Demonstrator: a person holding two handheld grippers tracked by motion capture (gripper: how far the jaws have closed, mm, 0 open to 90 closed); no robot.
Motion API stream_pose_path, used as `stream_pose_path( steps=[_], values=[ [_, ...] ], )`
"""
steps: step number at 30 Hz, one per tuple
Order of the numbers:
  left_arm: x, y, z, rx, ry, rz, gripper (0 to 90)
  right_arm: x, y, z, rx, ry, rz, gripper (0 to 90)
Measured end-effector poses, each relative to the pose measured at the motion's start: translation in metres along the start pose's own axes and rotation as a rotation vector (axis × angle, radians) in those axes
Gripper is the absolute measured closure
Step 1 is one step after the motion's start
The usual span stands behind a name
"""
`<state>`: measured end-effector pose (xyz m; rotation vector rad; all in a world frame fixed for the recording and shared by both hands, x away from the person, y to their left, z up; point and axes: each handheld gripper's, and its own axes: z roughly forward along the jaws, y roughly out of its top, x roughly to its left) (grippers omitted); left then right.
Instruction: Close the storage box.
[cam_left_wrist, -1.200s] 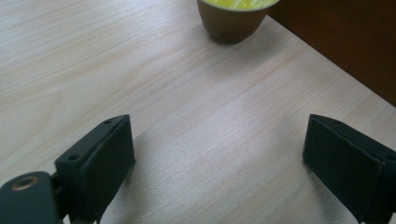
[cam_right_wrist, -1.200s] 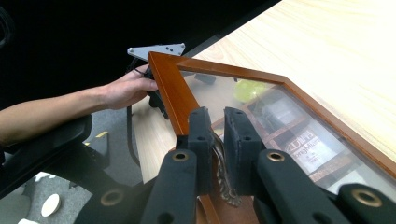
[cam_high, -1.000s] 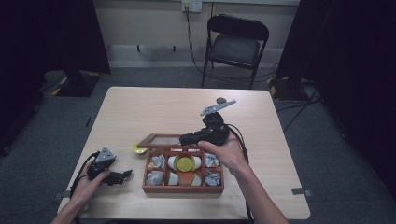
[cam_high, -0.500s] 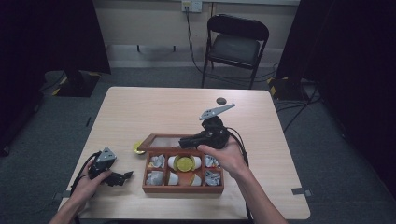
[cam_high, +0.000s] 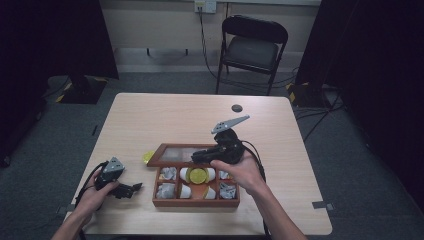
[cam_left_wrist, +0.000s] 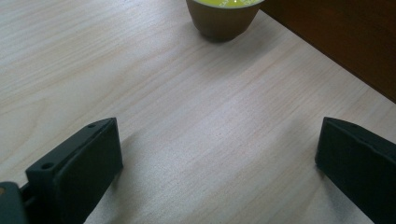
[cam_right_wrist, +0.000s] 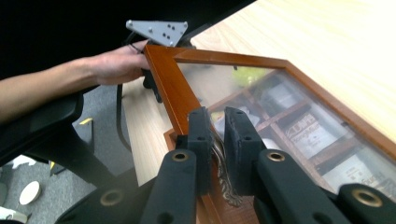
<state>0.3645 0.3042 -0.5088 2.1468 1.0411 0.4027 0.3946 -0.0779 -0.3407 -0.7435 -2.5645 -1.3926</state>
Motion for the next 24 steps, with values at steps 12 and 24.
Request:
stream_pose_path(
  steps=[12,24],
  values=[
    [0.002,0.001,0.001,0.003,0.008,-0.003,0.0,0.007,-0.011,0.007,0.059,-0.002,-0.06,81.6],
    [0.002,0.001,0.001,0.0,0.011,-0.01,0.0,0.014,-0.028,0.016,0.072,-0.016,-0.09,81.5]
  ],
)
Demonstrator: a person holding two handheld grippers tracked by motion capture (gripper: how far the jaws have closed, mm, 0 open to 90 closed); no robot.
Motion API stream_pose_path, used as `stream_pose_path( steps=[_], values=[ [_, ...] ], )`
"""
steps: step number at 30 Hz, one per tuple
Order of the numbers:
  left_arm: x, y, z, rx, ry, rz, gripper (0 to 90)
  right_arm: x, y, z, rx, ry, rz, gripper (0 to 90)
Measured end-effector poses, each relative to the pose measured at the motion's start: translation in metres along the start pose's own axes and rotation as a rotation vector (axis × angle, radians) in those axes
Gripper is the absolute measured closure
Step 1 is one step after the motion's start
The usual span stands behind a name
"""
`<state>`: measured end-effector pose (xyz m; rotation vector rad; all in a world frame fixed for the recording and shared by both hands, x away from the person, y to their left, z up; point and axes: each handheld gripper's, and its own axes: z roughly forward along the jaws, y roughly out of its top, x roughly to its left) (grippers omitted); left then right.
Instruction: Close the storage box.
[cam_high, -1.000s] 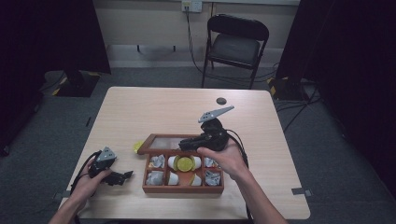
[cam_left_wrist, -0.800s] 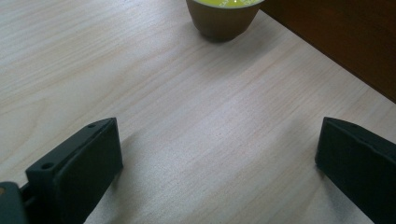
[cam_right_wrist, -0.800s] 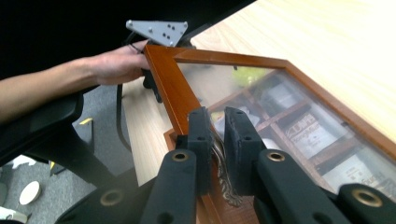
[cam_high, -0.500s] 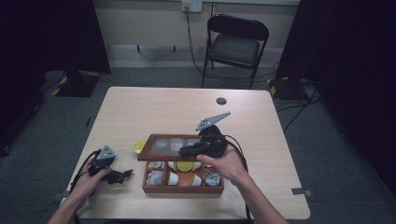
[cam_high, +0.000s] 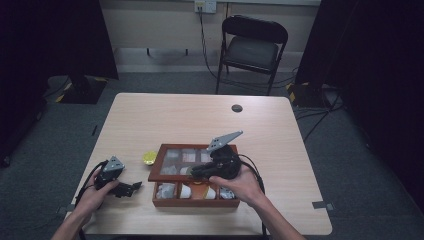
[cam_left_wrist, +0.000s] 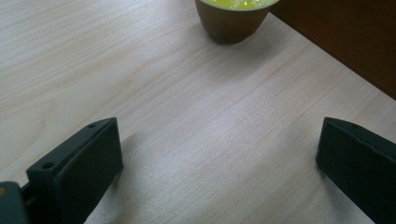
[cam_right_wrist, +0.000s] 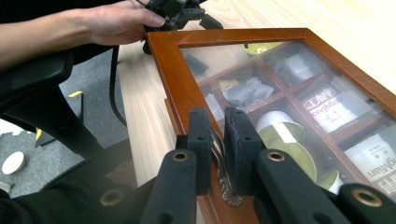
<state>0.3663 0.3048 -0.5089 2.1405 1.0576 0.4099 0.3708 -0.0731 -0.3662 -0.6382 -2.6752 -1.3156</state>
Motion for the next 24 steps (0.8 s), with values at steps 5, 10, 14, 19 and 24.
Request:
stream_pose_path(
  steps=[5,10,14,19,24],
  values=[
    [0.0,0.0,0.0,0.0,0.0,0.0,0.0,0.001,-0.003,0.003,0.008,0.005,0.001,81.5],
    [0.0,0.0,0.0,0.0,0.0,0.0,0.0,0.002,-0.01,0.008,0.03,0.008,-0.011,81.5],
    [0.0,0.0,0.0,0.0,0.0,0.0,0.0,0.002,-0.012,0.01,0.034,0.01,-0.017,81.5],
    [0.0,0.0,0.0,0.0,0.0,0.0,0.0,0.003,-0.016,0.015,0.058,0.014,-0.024,81.6],
    [0.0,0.0,0.0,0.0,0.0,0.0,0.0,0.004,-0.021,0.021,0.082,0.015,-0.032,81.6]
  ],
)
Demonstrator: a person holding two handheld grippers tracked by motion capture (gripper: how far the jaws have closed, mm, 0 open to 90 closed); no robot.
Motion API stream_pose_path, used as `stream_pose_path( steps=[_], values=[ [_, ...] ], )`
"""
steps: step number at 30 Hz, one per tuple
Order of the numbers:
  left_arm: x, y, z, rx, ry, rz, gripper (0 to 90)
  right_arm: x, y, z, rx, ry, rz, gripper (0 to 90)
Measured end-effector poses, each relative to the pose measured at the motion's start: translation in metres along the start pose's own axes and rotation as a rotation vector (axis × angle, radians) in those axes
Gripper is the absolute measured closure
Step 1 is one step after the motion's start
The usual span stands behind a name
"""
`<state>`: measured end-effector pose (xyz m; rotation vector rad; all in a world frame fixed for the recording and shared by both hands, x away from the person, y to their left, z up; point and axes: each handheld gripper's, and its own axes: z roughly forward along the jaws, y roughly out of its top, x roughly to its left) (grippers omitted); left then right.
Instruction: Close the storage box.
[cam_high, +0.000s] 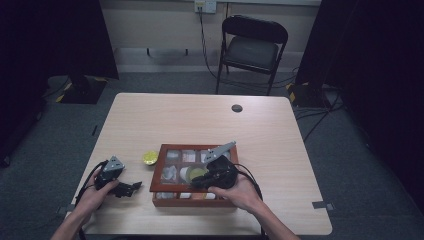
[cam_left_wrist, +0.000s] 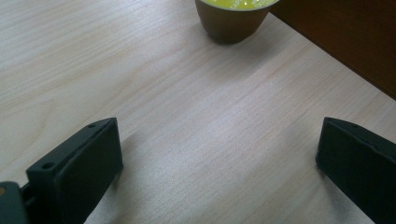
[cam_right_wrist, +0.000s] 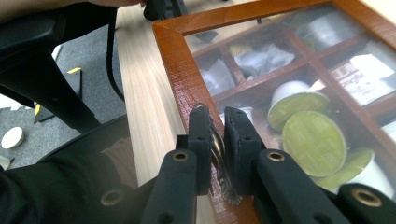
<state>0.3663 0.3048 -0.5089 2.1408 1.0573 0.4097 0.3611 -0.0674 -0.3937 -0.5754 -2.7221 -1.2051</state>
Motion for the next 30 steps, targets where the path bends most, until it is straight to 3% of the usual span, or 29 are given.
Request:
stream_pose_path(
  steps=[15,22,23,26,30],
  values=[
    [0.0,0.0,0.0,-0.001,0.001,0.0,0.0,-0.003,-0.019,0.025,0.076,0.015,0.035,81.6],
    [0.0,0.0,0.0,-0.001,0.001,0.0,0.0,-0.002,-0.025,0.025,0.043,-0.004,0.052,77.8],
    [0.0,0.0,0.0,-0.001,0.001,0.0,0.0,-0.003,-0.026,0.021,0.022,-0.021,0.076,72.3],
    [0.0,0.0,0.0,-0.001,0.001,0.0,0.0,-0.004,-0.027,0.012,-0.037,-0.017,0.089,69.5],
    [0.0,0.0,0.0,0.0,0.0,0.0,0.0,-0.013,-0.039,-0.016,-0.131,-0.114,0.137,66.5]
  ],
)
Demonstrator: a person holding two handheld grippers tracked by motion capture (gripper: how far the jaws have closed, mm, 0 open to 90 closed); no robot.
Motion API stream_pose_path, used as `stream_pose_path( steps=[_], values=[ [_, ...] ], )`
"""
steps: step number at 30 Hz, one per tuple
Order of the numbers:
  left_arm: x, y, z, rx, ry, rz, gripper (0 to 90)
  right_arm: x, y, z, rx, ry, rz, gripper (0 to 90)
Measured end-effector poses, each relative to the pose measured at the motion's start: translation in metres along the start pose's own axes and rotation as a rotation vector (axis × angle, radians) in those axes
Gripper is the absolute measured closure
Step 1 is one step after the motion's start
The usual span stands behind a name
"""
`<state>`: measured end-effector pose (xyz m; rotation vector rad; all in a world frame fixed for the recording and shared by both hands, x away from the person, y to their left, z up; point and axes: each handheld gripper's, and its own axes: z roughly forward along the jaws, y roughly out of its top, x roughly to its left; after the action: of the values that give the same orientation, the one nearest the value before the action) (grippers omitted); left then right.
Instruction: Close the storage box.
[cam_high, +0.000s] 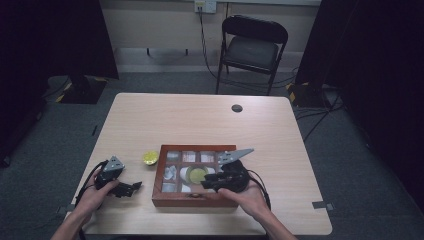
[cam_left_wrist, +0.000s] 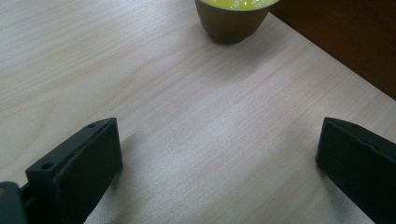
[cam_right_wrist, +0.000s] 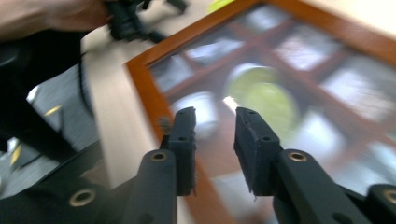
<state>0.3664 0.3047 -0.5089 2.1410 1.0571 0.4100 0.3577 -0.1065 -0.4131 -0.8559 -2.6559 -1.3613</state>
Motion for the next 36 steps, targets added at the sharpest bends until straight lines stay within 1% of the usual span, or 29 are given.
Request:
stream_pose_path(
  steps=[2,3,4,6,7,8,9,11,13,15,17,19,20,21,22,24,25,26,28,29,30,31,32,33,34,35,36],
  values=[
    [0.0,0.0,0.0,0.0,0.0,0.0,0.0,-0.007,-0.006,-0.012,-0.028,-0.042,0.026,63.8],
    [0.0,0.0,0.0,0.0,0.0,0.0,0.0,-0.007,-0.006,-0.012,-0.028,-0.042,0.026,63.8],
    [0.0,0.0,0.0,0.0,0.0,0.0,0.0,-0.014,-0.013,-0.023,-0.057,-0.086,0.046,59.6],
    [0.0,0.0,0.0,0.0,0.0,0.0,0.0,-0.022,-0.019,-0.035,-0.081,-0.131,0.081,57.7],
    [0.0,0.0,0.0,0.0,0.0,0.0,0.0,-0.022,-0.019,-0.035,-0.081,-0.131,0.081,57.7],
    [0.0,0.0,0.0,0.0,0.0,0.0,0.0,-0.03,-0.026,-0.047,-0.119,-0.19,0.123,53.5],
    [0.0,0.0,0.0,0.0,0.0,0.0,0.0,-0.033,-0.029,-0.051,-0.128,-0.209,0.134,51.8],
    [0.0,0.0,0.0,0.0,0.0,0.0,0.0,-0.041,-0.034,-0.06,-0.129,-0.26,0.158,48.8],
    [0.0,0.0,0.0,0.0,0.0,0.0,0.0,-0.048,-0.041,-0.068,-0.134,-0.299,0.183,45.3],
    [0.0,0.0,0.0,0.0,0.0,-0.001,0.0,-0.057,-0.051,-0.075,-0.128,-0.342,0.207,43.1],
    [0.0,0.0,0.0,0.0,0.0,0.0,0.0,-0.066,-0.062,-0.082,-0.126,-0.368,0.239,40.2],
    [0.0,0.0,0.0,0.0,0.001,0.0,0.0,-0.074,-0.073,-0.087,-0.115,-0.409,0.259,38.3],
    [0.0,0.0,0.0,0.0,0.001,0.0,0.0,-0.078,-0.079,-0.088,-0.108,-0.425,0.269,37.2],
    [0.0,0.0,0.0,0.0,0.001,0.0,0.0,-0.078,-0.079,-0.088,-0.108,-0.425,0.269,37.2],
    [0.0,0.0,0.0,0.0,0.002,0.0,0.0,-0.088,-0.091,-0.09,-0.093,-0.468,0.287,35.4],
    [0.0,0.0,0.0,0.0,0.002,0.0,0.0,-0.099,-0.103,-0.087,-0.061,-0.504,0.307,33.6],
    [0.0,0.0,0.0,0.0,0.002,0.0,0.0,-0.099,-0.103,-0.087,-0.061,-0.504,0.307,33.6],
    [0.0,0.0,0.0,0.0,0.001,0.0,0.0,-0.107,-0.111,-0.084,-0.016,-0.53,0.353,31.4],
    [0.0,0.0,0.0,0.0,0.001,0.0,0.0,-0.112,-0.116,-0.081,0.005,-0.558,0.369,28.2],
    [0.0,0.0,0.0,0.0,0.001,-0.001,0.0,-0.113,-0.117,-0.078,0.019,-0.582,0.371,26.5],
    [0.0,0.0,0.0,0.0,0.001,-0.001,0.0,-0.113,-0.118,-0.074,0.037,-0.613,0.364,25.2],
    [0.0,0.0,0.0,0.0,0.002,-0.001,0.0,-0.113,-0.118,-0.072,0.041,-0.649,0.346,24.6],
    [0.0,0.0,0.0,0.0,0.002,-0.001,0.0,-0.112,-0.119,-0.07,0.035,-0.668,0.338,23.9],
    [0.0,0.0,0.0,0.0,0.002,0.0,0.0,-0.111,-0.12,-0.068,0.021,-0.692,0.334,23.1],
    [0.0,0.0,0.0,0.0,0.002,0.0,0.0,-0.11,-0.122,-0.065,0.008,-0.722,0.319,21.9],
    [0.0,0.0,0.0,0.0,0.002,-0.001,0.0,-0.109,-0.125,-0.062,-0.008,-0.741,0.295,18.6],
    [0.0,0.0,0.0,0.0,0.004,-0.003,0.0,-0.109,-0.128,-0.061,-0.041,-0.744,0.284,17.3]
  ],
)
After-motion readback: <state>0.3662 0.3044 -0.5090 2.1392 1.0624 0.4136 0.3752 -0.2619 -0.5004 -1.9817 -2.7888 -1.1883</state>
